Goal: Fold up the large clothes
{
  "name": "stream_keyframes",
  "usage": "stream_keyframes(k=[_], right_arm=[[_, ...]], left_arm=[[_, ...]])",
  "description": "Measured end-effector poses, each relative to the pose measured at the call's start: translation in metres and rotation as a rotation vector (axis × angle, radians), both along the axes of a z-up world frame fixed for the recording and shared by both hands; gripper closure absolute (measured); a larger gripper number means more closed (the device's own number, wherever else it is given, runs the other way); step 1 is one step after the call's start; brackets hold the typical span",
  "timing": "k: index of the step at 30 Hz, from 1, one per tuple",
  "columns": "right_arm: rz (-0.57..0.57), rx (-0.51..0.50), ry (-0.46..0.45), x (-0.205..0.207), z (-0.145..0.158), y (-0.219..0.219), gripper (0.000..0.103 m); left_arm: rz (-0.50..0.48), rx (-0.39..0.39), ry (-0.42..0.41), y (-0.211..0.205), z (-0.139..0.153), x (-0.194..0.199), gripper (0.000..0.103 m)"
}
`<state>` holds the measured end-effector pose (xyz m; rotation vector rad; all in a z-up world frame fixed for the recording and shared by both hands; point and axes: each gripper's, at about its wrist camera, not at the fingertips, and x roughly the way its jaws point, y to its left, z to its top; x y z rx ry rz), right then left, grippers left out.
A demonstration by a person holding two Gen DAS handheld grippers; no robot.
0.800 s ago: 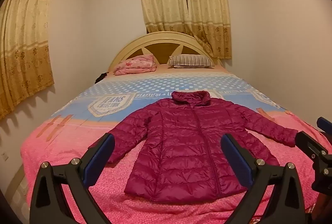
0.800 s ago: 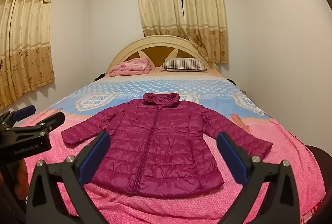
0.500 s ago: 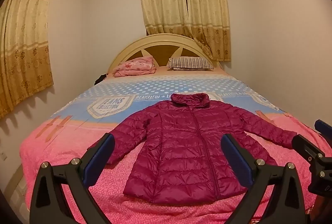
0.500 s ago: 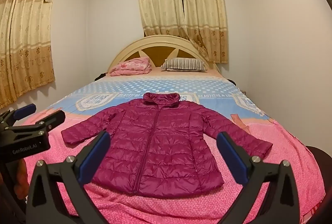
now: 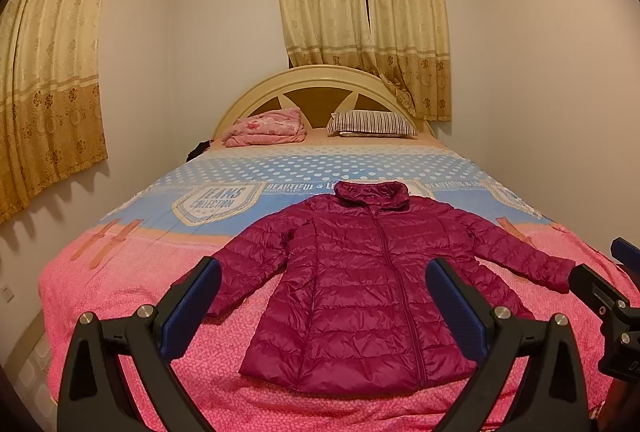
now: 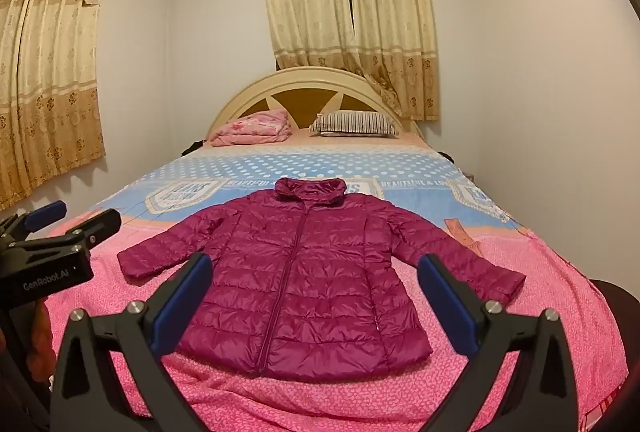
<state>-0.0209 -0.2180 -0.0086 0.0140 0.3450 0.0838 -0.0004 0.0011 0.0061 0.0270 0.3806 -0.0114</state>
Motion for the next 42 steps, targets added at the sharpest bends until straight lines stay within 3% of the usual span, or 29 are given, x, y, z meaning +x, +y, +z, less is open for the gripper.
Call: stream_keyframes(k=[42], right_arm=[[-0.002, 0.005, 0.014, 0.0003, -0.009, -0.0003, 0.0]], left_arm=[[0.021, -0.017, -0.005, 0.0049, -0.0053, 0.0024, 0.001]])
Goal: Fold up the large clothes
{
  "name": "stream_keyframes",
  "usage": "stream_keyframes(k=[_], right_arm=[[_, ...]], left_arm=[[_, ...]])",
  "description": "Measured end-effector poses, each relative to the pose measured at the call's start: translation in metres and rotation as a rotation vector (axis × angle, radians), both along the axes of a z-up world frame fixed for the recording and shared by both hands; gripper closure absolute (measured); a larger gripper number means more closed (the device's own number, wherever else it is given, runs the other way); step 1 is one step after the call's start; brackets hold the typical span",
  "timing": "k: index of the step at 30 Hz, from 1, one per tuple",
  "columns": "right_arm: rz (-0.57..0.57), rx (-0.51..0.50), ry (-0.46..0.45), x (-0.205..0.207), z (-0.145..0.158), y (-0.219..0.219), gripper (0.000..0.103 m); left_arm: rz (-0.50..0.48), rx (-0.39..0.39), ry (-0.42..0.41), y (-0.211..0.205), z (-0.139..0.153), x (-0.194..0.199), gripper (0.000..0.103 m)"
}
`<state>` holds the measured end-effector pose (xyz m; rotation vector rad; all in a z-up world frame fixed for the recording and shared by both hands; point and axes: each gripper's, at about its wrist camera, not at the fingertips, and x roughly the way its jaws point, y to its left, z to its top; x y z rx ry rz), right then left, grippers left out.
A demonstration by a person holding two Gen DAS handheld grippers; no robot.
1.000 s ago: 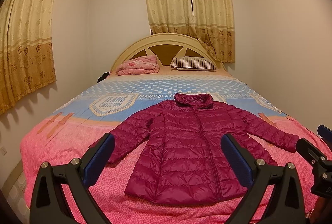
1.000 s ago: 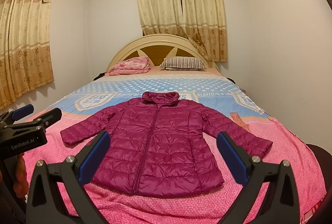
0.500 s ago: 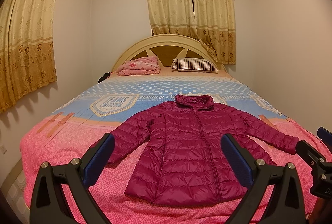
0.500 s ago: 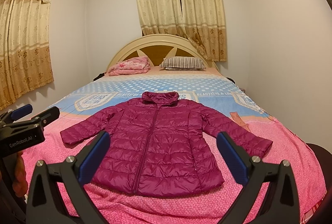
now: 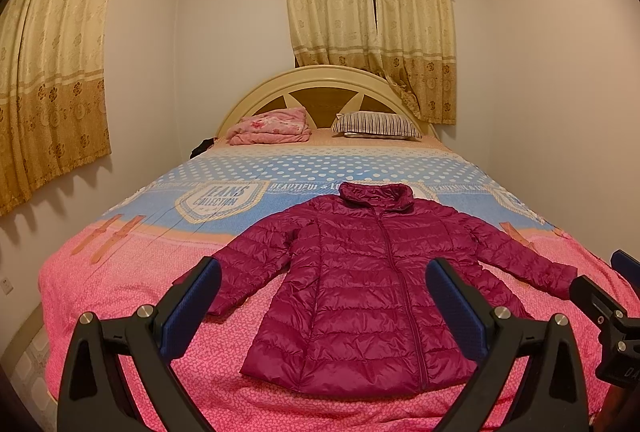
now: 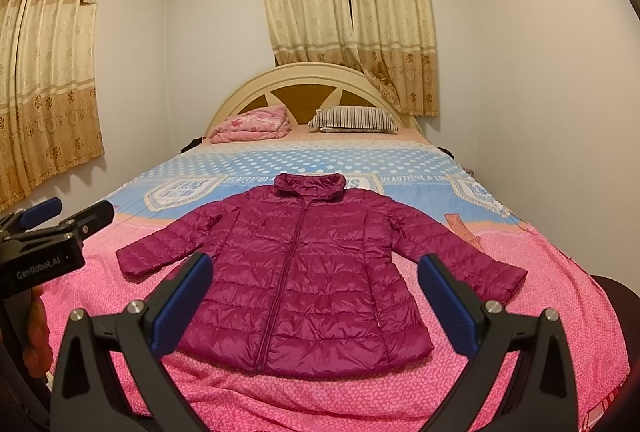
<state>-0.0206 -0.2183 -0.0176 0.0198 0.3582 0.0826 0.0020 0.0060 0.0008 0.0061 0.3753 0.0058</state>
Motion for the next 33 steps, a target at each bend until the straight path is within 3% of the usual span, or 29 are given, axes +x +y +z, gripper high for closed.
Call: stream_keyframes(k=[24, 33], right_arm=[[0.002, 0.002, 0.008, 0.0, -0.004, 0.002, 0.0], [-0.013, 0.026, 0.051, 0.017, -0.016, -0.012, 0.0]], left_arm=[[0.008, -0.004, 0.008, 0.003, -0.004, 0.003, 0.001], [0.024, 0.02, 0.032, 0.004, -0.021, 0.022, 0.001]])
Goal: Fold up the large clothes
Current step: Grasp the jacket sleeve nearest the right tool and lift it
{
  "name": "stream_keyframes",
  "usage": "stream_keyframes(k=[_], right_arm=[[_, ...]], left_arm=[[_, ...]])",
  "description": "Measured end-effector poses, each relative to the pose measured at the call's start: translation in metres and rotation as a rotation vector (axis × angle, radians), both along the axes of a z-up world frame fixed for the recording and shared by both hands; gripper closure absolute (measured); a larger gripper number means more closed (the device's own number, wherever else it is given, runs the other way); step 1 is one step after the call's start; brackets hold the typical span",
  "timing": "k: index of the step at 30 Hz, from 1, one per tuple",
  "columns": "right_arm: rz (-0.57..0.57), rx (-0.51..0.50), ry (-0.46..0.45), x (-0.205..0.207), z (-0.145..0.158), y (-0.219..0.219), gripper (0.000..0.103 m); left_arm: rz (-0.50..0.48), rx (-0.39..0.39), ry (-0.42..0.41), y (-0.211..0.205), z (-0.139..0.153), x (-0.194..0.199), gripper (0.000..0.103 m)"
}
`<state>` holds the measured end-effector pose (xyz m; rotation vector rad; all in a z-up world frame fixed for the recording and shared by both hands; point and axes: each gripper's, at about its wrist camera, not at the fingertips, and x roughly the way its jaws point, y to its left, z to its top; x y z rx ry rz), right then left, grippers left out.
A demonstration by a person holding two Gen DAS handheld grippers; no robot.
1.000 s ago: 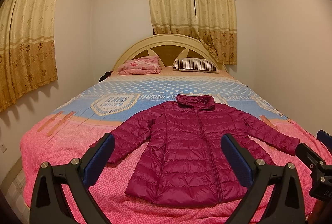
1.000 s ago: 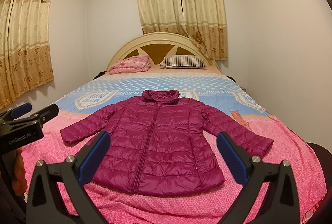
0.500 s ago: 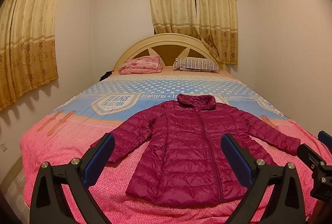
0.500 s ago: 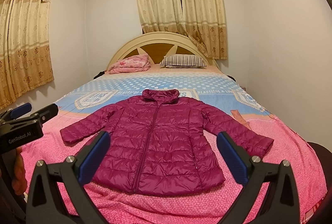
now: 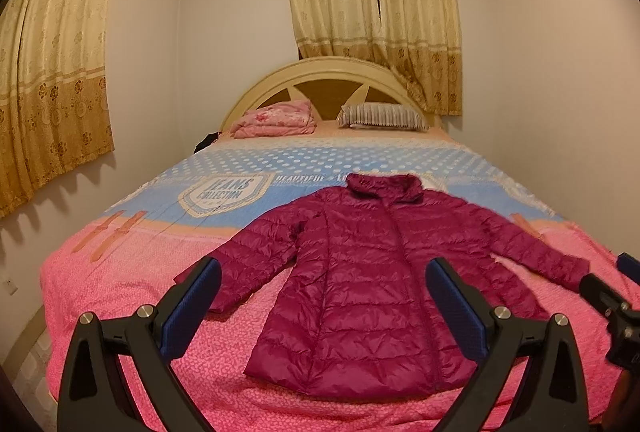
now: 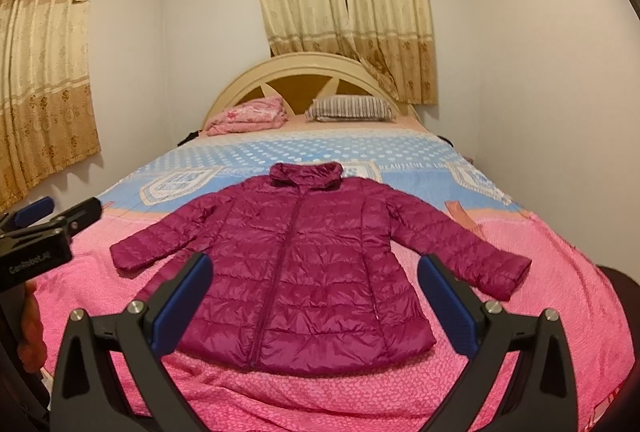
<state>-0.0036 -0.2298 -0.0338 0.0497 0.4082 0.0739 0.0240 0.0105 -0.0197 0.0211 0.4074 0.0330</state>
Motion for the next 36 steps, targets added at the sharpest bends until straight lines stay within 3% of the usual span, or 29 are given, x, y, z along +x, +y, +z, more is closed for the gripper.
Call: stream_keyframes(k=[10, 17, 21, 27, 33, 36], right_arm=[[-0.105, 0.083, 0.162, 0.057, -0.056, -0.062, 0.0], [-0.282, 0.186, 0.273, 0.095, -0.093, -0.141, 0.0], [-0.393, 0.195, 0.321, 0.115, -0.105, -0.189, 0.013], [-0.528, 0.326, 0.395, 0.127, -0.119, -0.263, 0.02], [-0.512, 0.347, 0.431, 0.141, -0.126, -0.273, 0.031], [-0.505, 0.357, 0.455, 0.148, -0.134, -0.279, 0.045]], left_arm=[[0.041, 0.008, 0.117, 0.013, -0.064, 0.074, 0.001], [0.033, 0.034, 0.155, 0.006, -0.097, 0.13, 0.001], [0.032, 0.054, 0.203, 0.003, -0.114, 0.168, 0.001], [0.041, 0.082, 0.24, 0.006, -0.128, 0.2, 0.001], [0.075, 0.124, 0.284, 0.012, -0.141, 0.228, 0.001], [0.104, 0.126, 0.297, 0.022, -0.145, 0.24, 0.001]])
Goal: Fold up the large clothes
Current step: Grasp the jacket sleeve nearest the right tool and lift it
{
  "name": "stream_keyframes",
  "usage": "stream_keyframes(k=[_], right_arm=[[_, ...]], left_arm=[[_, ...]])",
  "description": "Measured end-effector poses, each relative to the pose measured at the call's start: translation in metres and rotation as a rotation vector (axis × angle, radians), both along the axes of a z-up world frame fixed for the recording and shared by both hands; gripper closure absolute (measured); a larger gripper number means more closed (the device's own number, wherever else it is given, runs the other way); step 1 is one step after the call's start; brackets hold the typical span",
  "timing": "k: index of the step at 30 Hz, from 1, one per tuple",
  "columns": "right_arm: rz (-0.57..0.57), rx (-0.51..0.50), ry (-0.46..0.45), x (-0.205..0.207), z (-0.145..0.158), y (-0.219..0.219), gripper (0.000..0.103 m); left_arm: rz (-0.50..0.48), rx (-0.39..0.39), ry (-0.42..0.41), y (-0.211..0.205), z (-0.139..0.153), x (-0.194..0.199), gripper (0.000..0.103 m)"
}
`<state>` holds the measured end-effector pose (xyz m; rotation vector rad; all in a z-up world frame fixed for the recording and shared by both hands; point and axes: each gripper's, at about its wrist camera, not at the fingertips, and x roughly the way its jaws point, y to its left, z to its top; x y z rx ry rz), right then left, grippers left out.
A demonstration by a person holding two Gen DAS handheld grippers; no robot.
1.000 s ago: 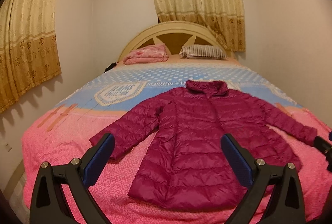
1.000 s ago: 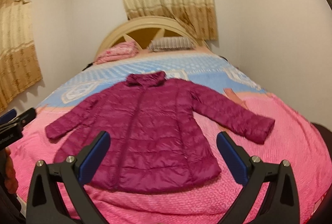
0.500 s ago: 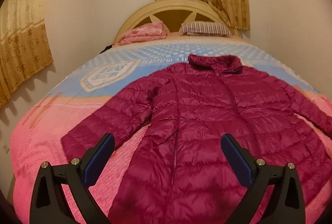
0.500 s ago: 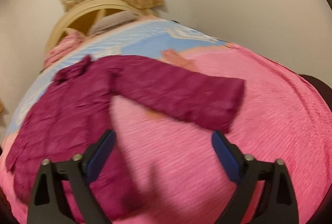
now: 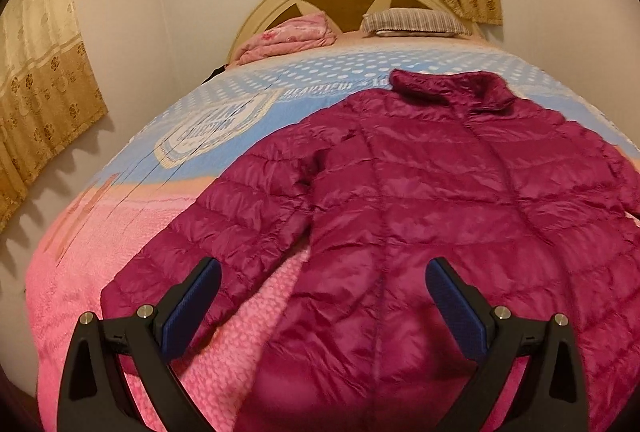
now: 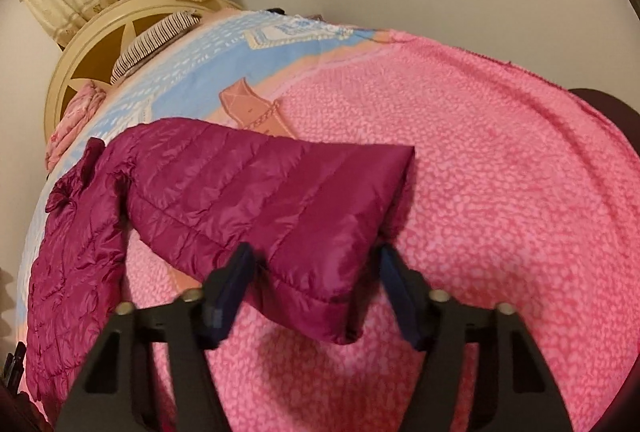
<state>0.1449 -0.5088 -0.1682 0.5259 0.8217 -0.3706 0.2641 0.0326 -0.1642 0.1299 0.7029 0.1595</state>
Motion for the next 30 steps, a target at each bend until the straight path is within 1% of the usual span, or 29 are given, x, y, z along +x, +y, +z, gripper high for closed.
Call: stream_keyframes(k=[2, 5, 7, 9, 13, 17, 23, 27, 30], right_arm=[[0.025, 0.007, 0.007, 0.005, -0.006, -0.001, 0.066], [0.059, 0.012, 0.006, 0.007, -0.006, 0.0, 0.077], [0.083, -0.007, 0.002, 0.011, 0.0, 0.003, 0.081], [0.11, -0.053, 0.001, 0.013, 0.011, 0.006, 0.082], [0.169, -0.147, -0.013, 0.016, 0.043, 0.013, 0.083], [0.221, -0.221, -0.036, 0.027, 0.071, 0.028, 0.084], [0.318, -0.348, -0.104, 0.051, 0.11, 0.077, 0.085], [0.393, -0.417, -0.136, 0.074, 0.122, 0.118, 0.085], [0.447, -0.434, -0.152, 0.091, 0.125, 0.146, 0.085]], left_arm=[[0.012, 0.005, 0.007, 0.006, 0.001, 0.005, 0.001], [0.028, 0.016, 0.014, 0.016, 0.002, 0.012, 0.001], [0.031, 0.022, 0.022, 0.022, 0.003, 0.015, 0.001], [0.034, 0.021, 0.024, 0.03, 0.006, 0.016, 0.001], [0.046, 0.001, 0.025, 0.043, 0.013, 0.018, 0.001], [0.062, 0.0, 0.007, 0.053, 0.022, 0.019, 0.001], [0.088, 0.001, 0.001, 0.066, 0.025, 0.026, 0.001], [0.114, -0.001, 0.002, 0.078, 0.026, 0.031, 0.001], [0.13, -0.001, 0.001, 0.086, 0.025, 0.032, 0.001]])
